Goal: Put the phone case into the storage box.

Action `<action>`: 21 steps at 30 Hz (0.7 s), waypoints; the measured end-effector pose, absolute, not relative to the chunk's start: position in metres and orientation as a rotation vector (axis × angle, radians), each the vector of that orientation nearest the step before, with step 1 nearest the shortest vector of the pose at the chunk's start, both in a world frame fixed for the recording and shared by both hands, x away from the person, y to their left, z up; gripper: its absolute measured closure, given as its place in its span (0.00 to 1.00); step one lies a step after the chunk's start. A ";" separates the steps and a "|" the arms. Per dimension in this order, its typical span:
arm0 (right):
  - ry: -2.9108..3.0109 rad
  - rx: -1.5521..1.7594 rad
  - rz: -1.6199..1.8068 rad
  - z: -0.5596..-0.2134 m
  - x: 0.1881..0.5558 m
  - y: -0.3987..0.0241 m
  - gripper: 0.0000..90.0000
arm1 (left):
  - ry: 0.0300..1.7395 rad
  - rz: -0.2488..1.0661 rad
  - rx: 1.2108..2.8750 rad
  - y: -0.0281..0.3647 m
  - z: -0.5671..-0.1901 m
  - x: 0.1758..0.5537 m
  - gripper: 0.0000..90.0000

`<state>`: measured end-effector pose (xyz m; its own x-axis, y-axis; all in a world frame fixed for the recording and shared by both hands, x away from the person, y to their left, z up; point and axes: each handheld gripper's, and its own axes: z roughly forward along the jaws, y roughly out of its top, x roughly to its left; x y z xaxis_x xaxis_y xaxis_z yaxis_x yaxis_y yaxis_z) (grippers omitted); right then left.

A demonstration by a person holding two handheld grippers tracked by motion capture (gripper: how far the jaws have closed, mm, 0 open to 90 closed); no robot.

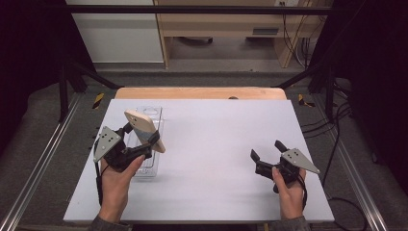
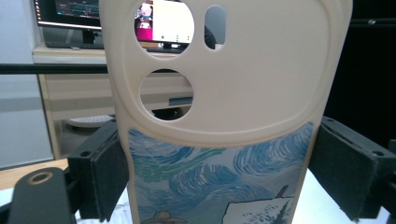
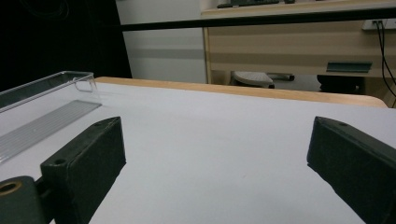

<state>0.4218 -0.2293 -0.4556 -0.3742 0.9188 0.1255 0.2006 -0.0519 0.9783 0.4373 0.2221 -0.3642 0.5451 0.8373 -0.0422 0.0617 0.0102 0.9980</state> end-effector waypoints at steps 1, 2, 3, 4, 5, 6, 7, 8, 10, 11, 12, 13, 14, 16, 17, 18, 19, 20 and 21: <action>1.603 1.203 1.477 -0.456 0.422 -0.229 0.05 | 0.826 0.734 1.451 0.223 -0.363 0.439 0.14; 1.608 1.196 1.479 -0.458 0.422 -0.229 0.05 | 0.827 0.732 1.454 0.224 -0.363 0.440 0.14; 1.612 1.191 1.477 -0.459 0.422 -0.229 0.05 | 0.829 0.735 1.457 0.224 -0.362 0.441 0.14; 1.618 1.187 1.474 -0.460 0.422 -0.229 0.05 | 0.832 0.740 1.462 0.224 -0.362 0.442 0.14; 1.621 1.181 1.471 -0.461 0.422 -0.229 0.05 | 0.836 0.744 1.467 0.224 -0.361 0.443 0.14; 1.621 1.178 1.473 -0.463 0.421 -0.229 0.05 | 0.839 0.748 1.473 0.224 -0.360 0.443 0.14; 1.622 1.175 1.472 -0.464 0.421 -0.229 0.05 | 0.847 0.750 1.479 0.223 -0.359 0.445 0.14; 1.626 1.170 1.469 -0.465 0.420 -0.230 0.05 | 0.852 0.749 1.480 0.223 -0.357 0.445 0.14; 1.634 1.158 1.469 -0.467 0.419 -0.229 0.05 | 0.863 0.757 1.488 0.223 -0.351 0.448 0.14; 1.639 1.147 1.462 -0.469 0.418 -0.229 0.04 | 0.868 0.768 1.493 0.222 -0.349 0.449 0.14; 1.642 1.144 1.467 -0.470 0.417 -0.229 0.04 | 0.871 0.772 1.498 0.222 -0.347 0.450 0.14; 1.644 1.142 1.471 -0.470 0.417 -0.229 0.04 | 0.877 0.778 1.505 0.221 -0.344 0.453 0.13; 1.656 1.125 1.465 -0.471 0.417 -0.228 0.04 | 0.879 0.784 1.514 0.221 -0.342 0.455 0.14; 1.667 1.111 1.462 -0.471 0.417 -0.226 0.04 | 0.894 0.785 1.518 0.220 -0.337 0.458 0.13; 1.674 1.104 1.462 -0.472 0.417 -0.226 0.04 | 0.896 0.795 1.527 0.220 -0.335 0.460 0.13; 1.676 1.106 1.465 -0.473 0.417 -0.225 0.04 | 0.898 0.807 1.533 0.219 -0.334 0.461 0.13; 1.682 1.105 1.469 -0.473 0.418 -0.225 0.04 | 0.900 0.831 1.549 0.219 -0.331 0.464 0.13; 1.689 1.099 1.471 -0.474 0.418 -0.224 0.05 | 0.903 0.839 1.557 0.219 -0.329 0.466 0.13; 1.694 1.097 1.471 -0.474 0.417 -0.223 0.05 | 0.908 0.843 1.555 0.219 -0.328 0.468 0.13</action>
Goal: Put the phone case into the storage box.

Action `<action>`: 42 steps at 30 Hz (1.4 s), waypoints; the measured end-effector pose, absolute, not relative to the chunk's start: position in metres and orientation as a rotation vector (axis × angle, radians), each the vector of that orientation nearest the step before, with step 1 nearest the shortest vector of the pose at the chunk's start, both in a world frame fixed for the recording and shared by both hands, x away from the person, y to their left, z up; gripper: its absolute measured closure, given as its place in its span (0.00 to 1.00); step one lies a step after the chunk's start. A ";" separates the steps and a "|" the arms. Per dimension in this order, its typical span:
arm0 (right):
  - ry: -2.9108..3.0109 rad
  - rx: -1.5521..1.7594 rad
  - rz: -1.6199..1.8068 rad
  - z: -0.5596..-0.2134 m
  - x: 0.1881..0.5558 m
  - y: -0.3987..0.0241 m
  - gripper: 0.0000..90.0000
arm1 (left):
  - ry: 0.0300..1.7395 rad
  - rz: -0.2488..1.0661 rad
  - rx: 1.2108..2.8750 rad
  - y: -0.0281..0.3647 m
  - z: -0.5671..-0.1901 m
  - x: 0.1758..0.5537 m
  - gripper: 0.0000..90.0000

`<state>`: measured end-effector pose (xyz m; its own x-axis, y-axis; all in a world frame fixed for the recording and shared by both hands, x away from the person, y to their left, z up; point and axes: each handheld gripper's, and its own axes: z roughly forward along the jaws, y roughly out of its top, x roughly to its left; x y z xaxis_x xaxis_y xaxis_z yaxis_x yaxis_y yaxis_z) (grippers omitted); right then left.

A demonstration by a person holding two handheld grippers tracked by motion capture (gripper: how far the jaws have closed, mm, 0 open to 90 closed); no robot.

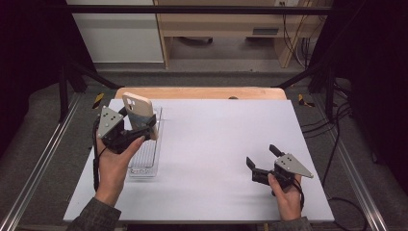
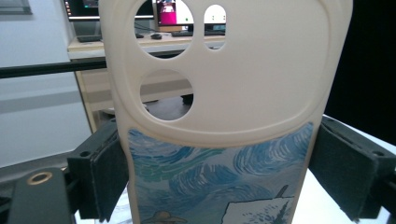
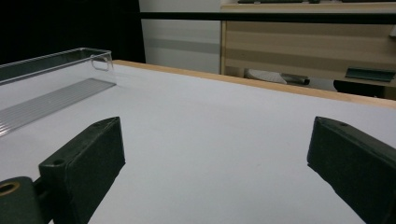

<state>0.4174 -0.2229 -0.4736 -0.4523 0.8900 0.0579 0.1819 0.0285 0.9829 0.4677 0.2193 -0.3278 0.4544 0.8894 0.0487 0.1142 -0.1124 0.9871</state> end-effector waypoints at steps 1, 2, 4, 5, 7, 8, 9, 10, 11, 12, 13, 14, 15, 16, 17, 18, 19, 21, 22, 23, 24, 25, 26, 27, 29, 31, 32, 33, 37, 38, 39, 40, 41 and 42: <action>1.700 1.085 1.473 -0.474 0.417 -0.222 0.05 | 0.910 0.848 1.563 0.220 -0.326 0.469 0.13; 1.705 1.080 1.475 -0.474 0.417 -0.221 0.05 | 0.915 0.851 1.562 0.220 -0.324 0.471 0.13; 1.720 1.062 1.470 -0.475 0.416 -0.219 0.04 | 0.920 0.861 1.566 0.221 -0.321 0.475 0.13; 1.729 1.050 1.467 -0.475 0.415 -0.218 0.04 | 0.924 0.862 1.569 0.221 -0.320 0.477 0.13; 1.731 1.044 1.475 -0.475 0.414 -0.218 0.04 | 0.935 0.859 1.567 0.222 -0.318 0.481 0.13; 1.732 1.043 1.480 -0.475 0.414 -0.217 0.04 | 0.939 0.866 1.571 0.222 -0.316 0.484 0.13; 1.731 1.040 1.480 -0.475 0.413 -0.217 0.04 | 0.940 0.864 1.570 0.221 -0.316 0.486 0.13; 1.733 1.039 1.482 -0.475 0.413 -0.217 0.04 | 0.943 0.864 1.572 0.221 -0.315 0.487 0.13; 1.734 1.037 1.483 -0.475 0.413 -0.217 0.04 | 0.946 0.863 1.575 0.221 -0.315 0.489 0.13; 1.736 1.034 1.483 -0.475 0.412 -0.217 0.04 | 0.951 0.861 1.578 0.220 -0.315 0.492 0.13; 1.736 1.031 1.486 -0.475 0.412 -0.217 0.04 | 0.954 0.860 1.584 0.220 -0.315 0.493 0.13; 1.736 1.029 1.487 -0.475 0.412 -0.217 0.04 | 0.960 0.859 1.585 0.220 -0.316 0.496 0.13; 1.735 1.028 1.491 -0.475 0.411 -0.217 0.04 | 0.967 0.858 1.587 0.220 -0.317 0.498 0.13; 1.734 1.025 1.493 -0.475 0.411 -0.217 0.04 | 0.973 0.853 1.591 0.220 -0.317 0.501 0.13; 1.734 1.023 1.496 -0.475 0.411 -0.216 0.04 | 0.978 0.851 1.589 0.220 -0.318 0.502 0.13; 1.734 1.022 1.498 -0.475 0.411 -0.216 0.04 | 0.988 0.853 1.587 0.220 -0.319 0.505 0.13; 1.734 1.023 1.501 -0.475 0.410 -0.216 0.04 | 0.992 0.853 1.586 0.220 -0.319 0.507 0.13; 1.734 1.026 1.506 -0.475 0.410 -0.217 0.04 | 1.010 0.854 1.578 0.220 -0.321 0.511 0.13; 1.733 1.022 1.512 -0.475 0.410 -0.217 0.04 | 1.018 0.861 1.577 0.219 -0.323 0.514 0.13; 1.730 1.029 1.528 -0.475 0.410 -0.217 0.04 | 1.021 0.865 1.579 0.219 -0.324 0.516 0.13; 1.731 1.024 1.528 -0.474 0.410 -0.217 0.04 | 1.026 0.872 1.577 0.217 -0.326 0.518 0.13; 1.729 1.022 1.527 -0.474 0.409 -0.217 0.04 | 1.030 0.876 1.575 0.217 -0.327 0.520 0.13; 1.731 1.022 1.526 -0.474 0.409 -0.217 0.04 | 1.036 0.881 1.572 0.216 -0.328 0.522 0.13; 1.732 1.021 1.525 -0.474 0.409 -0.217 0.04 | 1.041 0.883 1.570 0.216 -0.329 0.524 0.13; 1.735 1.017 1.520 -0.474 0.409 -0.218 0.04 | 1.065 0.877 1.554 0.216 -0.331 0.529 0.13; 1.735 1.017 1.521 -0.474 0.409 -0.218 0.04 | 1.086 0.871 1.545 0.216 -0.334 0.534 0.13; 1.736 1.016 1.520 -0.474 0.409 -0.218 0.04 | 1.096 0.872 1.546 0.216 -0.336 0.537 0.13; 1.735 1.012 1.520 -0.474 0.409 -0.219 0.04 | 1.102 0.874 1.547 0.216 -0.337 0.539 0.13; 1.734 0.991 1.525 -0.474 0.408 -0.220 0.04 | 1.118 0.887 1.551 0.217 -0.342 0.546 0.13; 1.733 0.989 1.529 -0.474 0.408 -0.220 0.04 | 1.127 0.878 1.543 0.218 -0.343 0.548 0.13; 1.734 0.977 1.535 -0.474 0.408 -0.221 0.03 | 1.130 0.878 1.544 0.218 -0.344 0.549 0.13; 1.735 0.972 1.537 -0.474 0.407 -0.221 0.03 | 1.133 0.880 1.543 0.218 -0.344 0.550 0.13; 1.737 0.966 1.541 -0.474 0.407 -0.221 0.03 | 1.137 0.880 1.544 0.218 -0.345 0.551 0.13; 1.739 0.959 1.543 -0.474 0.407 -0.220 0.03 | 1.143 0.880 1.544 0.218 -0.346 0.552 0.13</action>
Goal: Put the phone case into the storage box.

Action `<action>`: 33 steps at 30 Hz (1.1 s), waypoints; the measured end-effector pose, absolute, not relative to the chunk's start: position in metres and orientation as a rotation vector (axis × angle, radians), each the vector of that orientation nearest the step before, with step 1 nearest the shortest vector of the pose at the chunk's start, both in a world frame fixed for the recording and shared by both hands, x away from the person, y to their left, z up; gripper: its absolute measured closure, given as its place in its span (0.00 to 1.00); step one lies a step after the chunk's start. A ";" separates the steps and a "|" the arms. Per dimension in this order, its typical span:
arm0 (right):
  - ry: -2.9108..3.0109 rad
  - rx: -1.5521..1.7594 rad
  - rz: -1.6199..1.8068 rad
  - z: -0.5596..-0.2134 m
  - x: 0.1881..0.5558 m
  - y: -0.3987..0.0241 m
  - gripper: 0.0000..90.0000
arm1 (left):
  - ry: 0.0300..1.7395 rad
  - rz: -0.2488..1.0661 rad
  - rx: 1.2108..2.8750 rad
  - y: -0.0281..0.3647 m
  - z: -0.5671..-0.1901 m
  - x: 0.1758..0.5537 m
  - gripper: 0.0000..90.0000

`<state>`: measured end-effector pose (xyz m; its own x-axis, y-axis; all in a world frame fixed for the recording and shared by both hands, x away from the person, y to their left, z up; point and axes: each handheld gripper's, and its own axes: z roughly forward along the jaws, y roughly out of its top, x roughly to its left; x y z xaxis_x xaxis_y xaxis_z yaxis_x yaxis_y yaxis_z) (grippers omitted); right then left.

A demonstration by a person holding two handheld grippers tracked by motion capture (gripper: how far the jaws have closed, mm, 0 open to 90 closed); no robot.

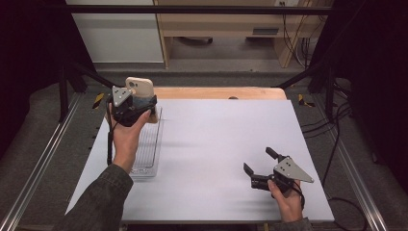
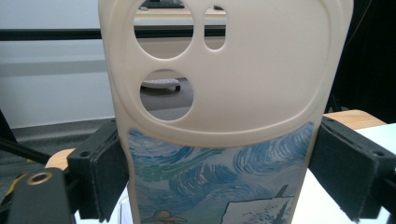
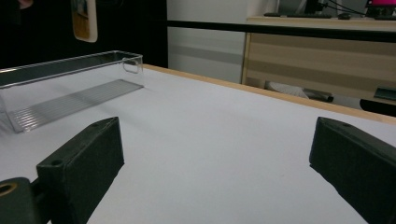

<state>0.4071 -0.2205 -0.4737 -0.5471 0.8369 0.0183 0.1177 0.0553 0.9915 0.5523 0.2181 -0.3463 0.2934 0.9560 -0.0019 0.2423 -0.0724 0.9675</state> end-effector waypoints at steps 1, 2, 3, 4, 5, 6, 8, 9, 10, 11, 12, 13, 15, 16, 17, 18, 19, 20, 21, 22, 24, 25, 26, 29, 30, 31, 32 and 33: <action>1.745 0.948 1.547 -0.474 0.407 -0.220 0.03 | 1.148 0.877 1.544 0.219 -0.347 0.554 0.13; 1.751 0.938 1.549 -0.474 0.407 -0.219 0.03 | 1.150 0.873 1.542 0.218 -0.348 0.554 0.13; 1.755 0.933 1.550 -0.474 0.407 -0.219 0.03 | 1.151 0.873 1.543 0.219 -0.348 0.555 0.13; 1.759 0.928 1.552 -0.474 0.407 -0.218 0.03 | 1.150 0.877 1.549 0.218 -0.349 0.556 0.13; 1.766 0.920 1.556 -0.474 0.406 -0.217 0.03 | 1.151 0.880 1.552 0.218 -0.350 0.558 0.13; 1.773 0.911 1.555 -0.474 0.406 -0.216 0.03 | 1.153 0.882 1.552 0.218 -0.350 0.558 0.13; 1.783 0.899 1.557 -0.475 0.406 -0.214 0.03 | 1.157 0.883 1.553 0.219 -0.351 0.560 0.13; 1.789 0.891 1.556 -0.475 0.406 -0.213 0.03 | 1.160 0.884 1.551 0.219 -0.351 0.560 0.13; 1.792 0.885 1.557 -0.475 0.406 -0.212 0.03 | 1.163 0.883 1.547 0.219 -0.352 0.561 0.13; 1.797 0.879 1.561 -0.476 0.406 -0.211 0.03 | 1.164 0.882 1.548 0.219 -0.353 0.562 0.13; 1.799 0.877 1.560 -0.476 0.406 -0.211 0.03 | 1.167 0.883 1.547 0.219 -0.354 0.563 0.13; 1.803 0.872 1.560 -0.476 0.406 -0.211 0.03 | 1.167 0.884 1.551 0.219 -0.354 0.563 0.13; 1.805 0.872 1.556 -0.476 0.406 -0.210 0.03 | 1.167 0.882 1.555 0.218 -0.356 0.565 0.13; 1.805 0.870 1.551 -0.477 0.406 -0.210 0.03 | 1.169 0.881 1.555 0.218 -0.356 0.566 0.13; 1.802 0.871 1.547 -0.477 0.406 -0.211 0.03 | 1.170 0.879 1.553 0.218 -0.356 0.566 0.13; 1.800 0.874 1.541 -0.477 0.407 -0.212 0.03 | 1.171 0.879 1.551 0.218 -0.357 0.567 0.13; 1.793 0.879 1.537 -0.477 0.407 -0.212 0.03 | 1.172 0.877 1.549 0.218 -0.357 0.567 0.13; 1.789 0.883 1.533 -0.477 0.407 -0.214 0.03 | 1.173 0.878 1.549 0.218 -0.357 0.567 0.13; 1.783 0.885 1.529 -0.477 0.407 -0.215 0.03 | 1.173 0.879 1.551 0.218 -0.358 0.568 0.13; 1.780 0.887 1.527 -0.477 0.407 -0.216 0.03 | 1.172 0.878 1.553 0.219 -0.358 0.568 0.13; 1.770 0.895 1.524 -0.477 0.407 -0.220 0.03 | 1.172 0.879 1.557 0.219 -0.359 0.569 0.13; 1.765 0.900 1.522 -0.477 0.407 -0.222 0.03 | 1.173 0.878 1.557 0.219 -0.360 0.569 0.13; 1.762 0.902 1.522 -0.477 0.407 -0.223 0.03 | 1.176 0.880 1.556 0.220 -0.361 0.571 0.13; 1.761 0.898 1.514 -0.477 0.404 -0.225 0.03 | 1.186 0.879 1.553 0.222 -0.363 0.573 0.13; 1.765 0.895 1.508 -0.478 0.404 -0.225 0.03 | 1.188 0.881 1.553 0.222 -0.364 0.574 0.13; 1.771 0.891 1.502 -0.478 0.403 -0.225 0.03 | 1.189 0.882 1.552 0.222 -0.364 0.575 0.13; 1.775 0.887 1.497 -0.478 0.403 -0.225 0.03 | 1.191 0.881 1.549 0.223 -0.365 0.575 0.13; 1.776 0.884 1.495 -0.478 0.403 -0.225 0.03 | 1.194 0.883 1.544 0.223 -0.365 0.576 0.13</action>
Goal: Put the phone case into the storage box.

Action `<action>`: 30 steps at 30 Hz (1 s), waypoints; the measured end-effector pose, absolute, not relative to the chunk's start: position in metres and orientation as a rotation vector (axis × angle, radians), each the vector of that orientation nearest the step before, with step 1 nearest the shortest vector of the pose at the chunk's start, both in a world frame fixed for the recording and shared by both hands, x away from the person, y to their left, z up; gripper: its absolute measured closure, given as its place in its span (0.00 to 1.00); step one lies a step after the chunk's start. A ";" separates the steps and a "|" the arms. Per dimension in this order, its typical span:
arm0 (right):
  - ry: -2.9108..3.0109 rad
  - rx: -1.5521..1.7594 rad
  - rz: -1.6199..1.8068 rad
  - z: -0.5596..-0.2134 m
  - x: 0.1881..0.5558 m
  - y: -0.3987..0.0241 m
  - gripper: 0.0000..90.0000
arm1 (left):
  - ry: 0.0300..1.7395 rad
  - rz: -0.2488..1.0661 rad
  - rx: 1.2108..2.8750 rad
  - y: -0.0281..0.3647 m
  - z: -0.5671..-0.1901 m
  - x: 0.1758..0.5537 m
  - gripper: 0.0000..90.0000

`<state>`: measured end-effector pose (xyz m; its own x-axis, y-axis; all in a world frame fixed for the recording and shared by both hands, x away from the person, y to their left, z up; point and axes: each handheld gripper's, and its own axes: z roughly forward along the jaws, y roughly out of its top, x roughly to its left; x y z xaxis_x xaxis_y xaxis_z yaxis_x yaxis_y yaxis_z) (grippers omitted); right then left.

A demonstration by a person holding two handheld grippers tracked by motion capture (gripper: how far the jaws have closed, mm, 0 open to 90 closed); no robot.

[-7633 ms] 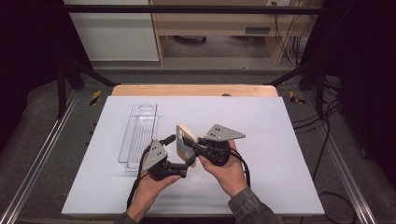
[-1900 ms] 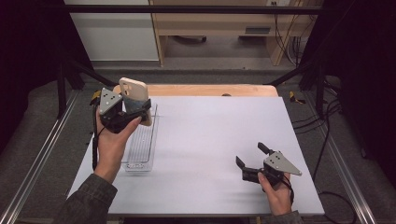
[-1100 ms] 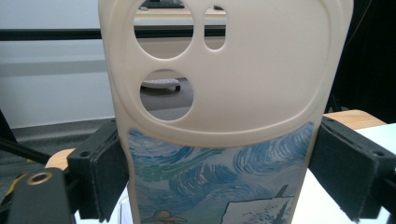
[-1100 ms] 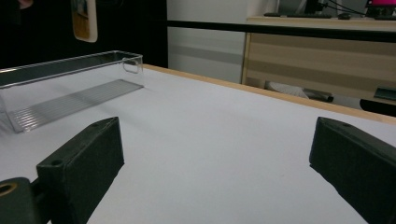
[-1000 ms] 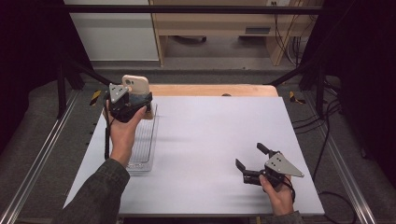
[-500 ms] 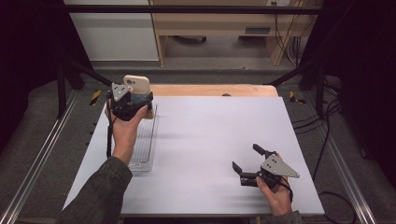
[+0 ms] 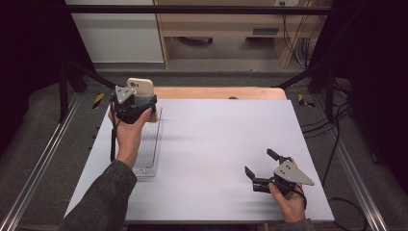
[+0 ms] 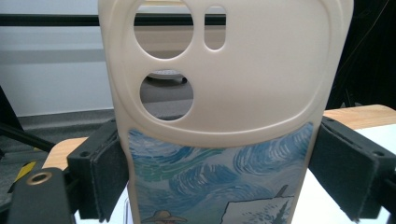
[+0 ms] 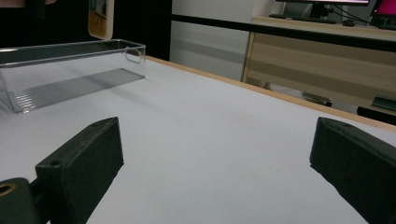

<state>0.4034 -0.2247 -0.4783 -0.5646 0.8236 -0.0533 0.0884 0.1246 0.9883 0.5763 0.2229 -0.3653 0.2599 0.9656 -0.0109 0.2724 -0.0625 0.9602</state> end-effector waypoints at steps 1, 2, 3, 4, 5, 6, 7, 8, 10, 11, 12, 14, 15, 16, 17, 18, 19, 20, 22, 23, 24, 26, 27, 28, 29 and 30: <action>1.777 0.884 1.493 -0.478 0.403 -0.225 0.03 | 1.195 0.885 1.541 0.223 -0.366 0.577 0.13; 1.777 0.886 1.493 -0.478 0.404 -0.225 0.03 | 1.193 0.885 1.540 0.223 -0.367 0.578 0.13; 1.777 0.886 1.492 -0.479 0.404 -0.225 0.03 | 1.193 0.886 1.538 0.223 -0.367 0.580 0.13; 1.776 0.887 1.492 -0.479 0.404 -0.225 0.03 | 1.193 0.889 1.539 0.223 -0.368 0.581 0.13; 1.775 0.889 1.493 -0.479 0.404 -0.225 0.03 | 1.192 0.891 1.536 0.223 -0.369 0.583 0.13; 1.775 0.890 1.493 -0.479 0.404 -0.226 0.03 | 1.192 0.894 1.534 0.224 -0.370 0.585 0.13; 1.774 0.892 1.493 -0.479 0.404 -0.226 0.03 | 1.191 0.900 1.531 0.224 -0.371 0.587 0.13; 1.773 0.892 1.494 -0.479 0.404 -0.226 0.03 | 1.193 0.906 1.529 0.224 -0.373 0.589 0.13; 1.773 0.893 1.493 -0.479 0.405 -0.226 0.03 | 1.195 0.906 1.527 0.225 -0.377 0.593 0.13; 1.774 0.891 1.494 -0.479 0.405 -0.226 0.03 | 1.195 0.912 1.528 0.225 -0.379 0.595 0.13; 1.776 0.890 1.493 -0.479 0.405 -0.225 0.03 | 1.194 0.917 1.527 0.226 -0.380 0.596 0.13; 1.781 0.887 1.492 -0.480 0.405 -0.224 0.03 | 1.201 0.917 1.525 0.226 -0.384 0.600 0.13; 1.784 0.885 1.493 -0.480 0.405 -0.224 0.03 | 1.206 0.917 1.524 0.226 -0.386 0.602 0.13; 1.788 0.881 1.489 -0.480 0.405 -0.223 0.03 | 1.211 0.917 1.530 0.225 -0.389 0.604 0.13; 1.792 0.881 1.490 -0.480 0.405 -0.223 0.03 | 1.214 0.915 1.536 0.225 -0.391 0.606 0.13; 1.796 0.880 1.493 -0.480 0.405 -0.222 0.03 | 1.213 0.917 1.540 0.224 -0.393 0.607 0.13; 1.796 0.878 1.492 -0.480 0.405 -0.222 0.03 | 1.214 0.926 1.541 0.223 -0.394 0.609 0.13; 1.795 0.878 1.494 -0.480 0.405 -0.222 0.03 | 1.211 0.937 1.547 0.223 -0.395 0.610 0.13; 1.793 0.880 1.497 -0.480 0.405 -0.222 0.03 | 1.211 0.953 1.556 0.223 -0.396 0.611 0.13; 1.792 0.881 1.498 -0.480 0.405 -0.222 0.03 | 1.215 0.951 1.555 0.223 -0.397 0.612 0.13; 1.791 0.881 1.499 -0.480 0.405 -0.223 0.03 | 1.218 0.947 1.552 0.223 -0.397 0.613 0.13; 1.792 0.881 1.501 -0.480 0.405 -0.222 0.03 | 1.221 0.946 1.551 0.223 -0.398 0.614 0.13; 1.791 0.881 1.502 -0.480 0.405 -0.222 0.03 | 1.221 0.949 1.552 0.223 -0.399 0.614 0.13; 1.791 0.881 1.503 -0.480 0.405 -0.222 0.03 | 1.222 0.949 1.550 0.224 -0.399 0.614 0.13; 1.791 0.881 1.504 -0.480 0.405 -0.222 0.03 | 1.222 0.948 1.551 0.224 -0.400 0.615 0.13; 1.790 0.880 1.505 -0.480 0.405 -0.222 0.03 | 1.225 0.946 1.552 0.224 -0.401 0.615 0.13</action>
